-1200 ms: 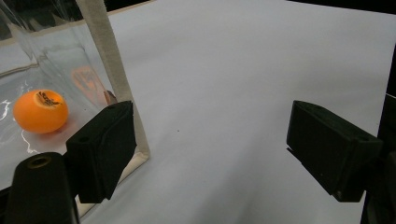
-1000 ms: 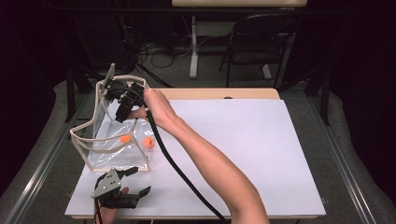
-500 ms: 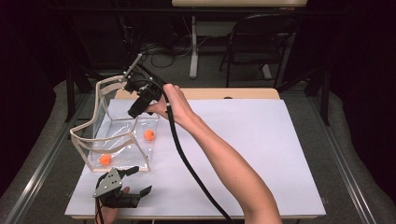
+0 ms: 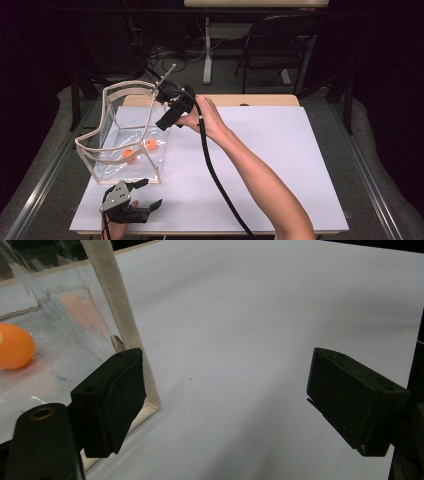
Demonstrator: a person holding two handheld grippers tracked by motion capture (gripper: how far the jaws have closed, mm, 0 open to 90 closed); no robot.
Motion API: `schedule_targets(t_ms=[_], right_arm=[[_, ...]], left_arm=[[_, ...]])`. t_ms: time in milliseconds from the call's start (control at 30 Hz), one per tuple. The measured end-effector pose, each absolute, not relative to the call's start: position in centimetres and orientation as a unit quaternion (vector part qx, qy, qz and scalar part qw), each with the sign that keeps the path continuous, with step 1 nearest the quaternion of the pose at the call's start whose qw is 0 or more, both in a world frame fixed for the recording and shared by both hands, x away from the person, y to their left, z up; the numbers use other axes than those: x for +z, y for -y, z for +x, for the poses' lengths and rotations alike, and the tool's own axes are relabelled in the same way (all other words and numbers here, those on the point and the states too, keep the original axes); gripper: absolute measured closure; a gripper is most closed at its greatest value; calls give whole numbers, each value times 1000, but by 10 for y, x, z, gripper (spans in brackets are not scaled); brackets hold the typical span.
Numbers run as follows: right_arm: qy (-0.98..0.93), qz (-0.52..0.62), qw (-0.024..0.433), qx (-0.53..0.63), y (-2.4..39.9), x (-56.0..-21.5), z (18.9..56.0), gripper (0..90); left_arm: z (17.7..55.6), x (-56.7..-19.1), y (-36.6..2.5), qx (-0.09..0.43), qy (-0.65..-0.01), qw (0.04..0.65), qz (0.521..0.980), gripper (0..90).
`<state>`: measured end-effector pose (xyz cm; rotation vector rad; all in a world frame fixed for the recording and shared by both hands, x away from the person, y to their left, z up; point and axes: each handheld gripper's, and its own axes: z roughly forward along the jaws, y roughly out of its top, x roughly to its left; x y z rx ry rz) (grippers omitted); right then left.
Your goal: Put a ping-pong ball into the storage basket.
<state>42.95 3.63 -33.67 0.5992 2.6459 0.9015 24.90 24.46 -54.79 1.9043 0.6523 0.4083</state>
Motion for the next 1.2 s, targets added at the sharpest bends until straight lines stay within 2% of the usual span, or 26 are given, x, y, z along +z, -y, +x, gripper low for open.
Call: schedule_targets(t_ms=[567, 1200], right_arm=[[-923, 225, 149, 275, -6, -360, 427, 8], [-926, 235, 157, 250, 26, -385, 416, 0]], left_arm=[[248, -548, -246, 170, -270, 516, 795, 160], [248, -548, -245, 170, -267, 514, 797, 160]])
